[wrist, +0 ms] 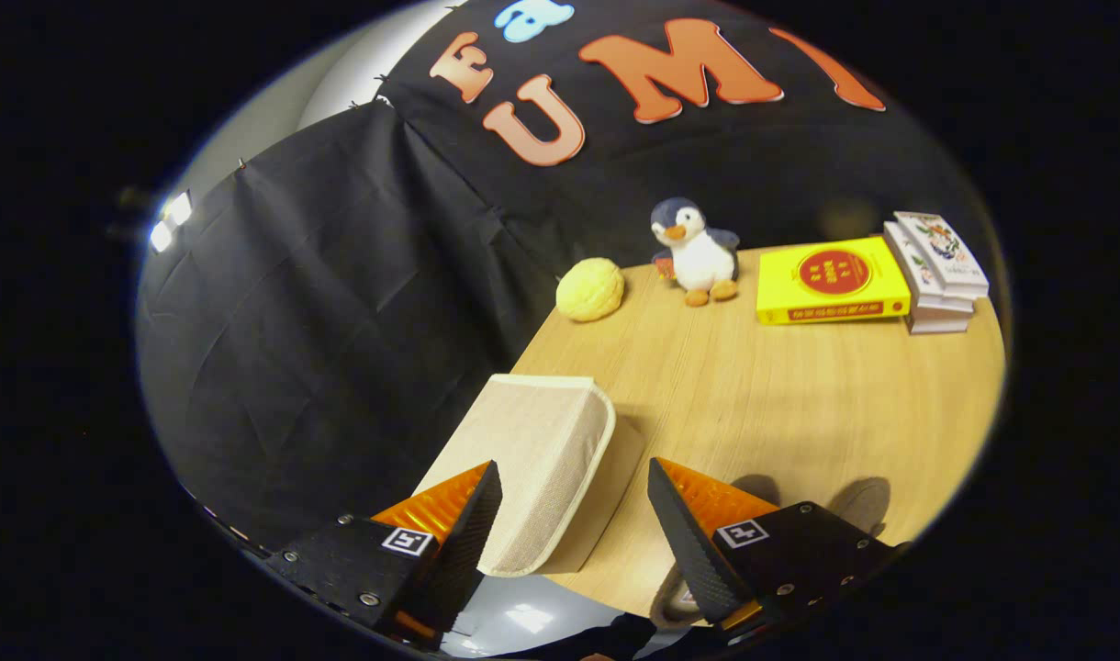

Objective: Open the storage box then place both shoes into the box .Put the left shoe in first, then the right shoe, with the right side of both shoes facing outward in a uniform manner.

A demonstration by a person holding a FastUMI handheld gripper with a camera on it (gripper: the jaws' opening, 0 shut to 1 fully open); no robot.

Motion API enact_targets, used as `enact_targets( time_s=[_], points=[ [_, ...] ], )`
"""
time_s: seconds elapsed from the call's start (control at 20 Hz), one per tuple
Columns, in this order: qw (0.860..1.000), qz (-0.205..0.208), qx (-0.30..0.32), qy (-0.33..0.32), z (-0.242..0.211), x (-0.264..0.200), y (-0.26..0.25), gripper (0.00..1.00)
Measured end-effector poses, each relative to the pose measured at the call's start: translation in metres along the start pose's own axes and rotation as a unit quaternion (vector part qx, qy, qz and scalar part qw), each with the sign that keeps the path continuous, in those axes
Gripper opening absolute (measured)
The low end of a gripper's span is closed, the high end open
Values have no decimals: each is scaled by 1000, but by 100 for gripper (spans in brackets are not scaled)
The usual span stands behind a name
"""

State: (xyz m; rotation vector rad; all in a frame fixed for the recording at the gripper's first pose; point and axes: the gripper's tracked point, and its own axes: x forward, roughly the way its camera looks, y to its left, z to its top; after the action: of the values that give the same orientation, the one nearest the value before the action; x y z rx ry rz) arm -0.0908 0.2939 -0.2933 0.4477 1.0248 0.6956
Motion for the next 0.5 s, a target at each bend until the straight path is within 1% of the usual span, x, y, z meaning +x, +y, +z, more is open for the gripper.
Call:
enact_targets(
  time_s=[0.3,0.5],
  points=[
    [995,37,28,88,-58,52,11,96],
    [990,55,58,120,-82,76,16,96]
  ],
)
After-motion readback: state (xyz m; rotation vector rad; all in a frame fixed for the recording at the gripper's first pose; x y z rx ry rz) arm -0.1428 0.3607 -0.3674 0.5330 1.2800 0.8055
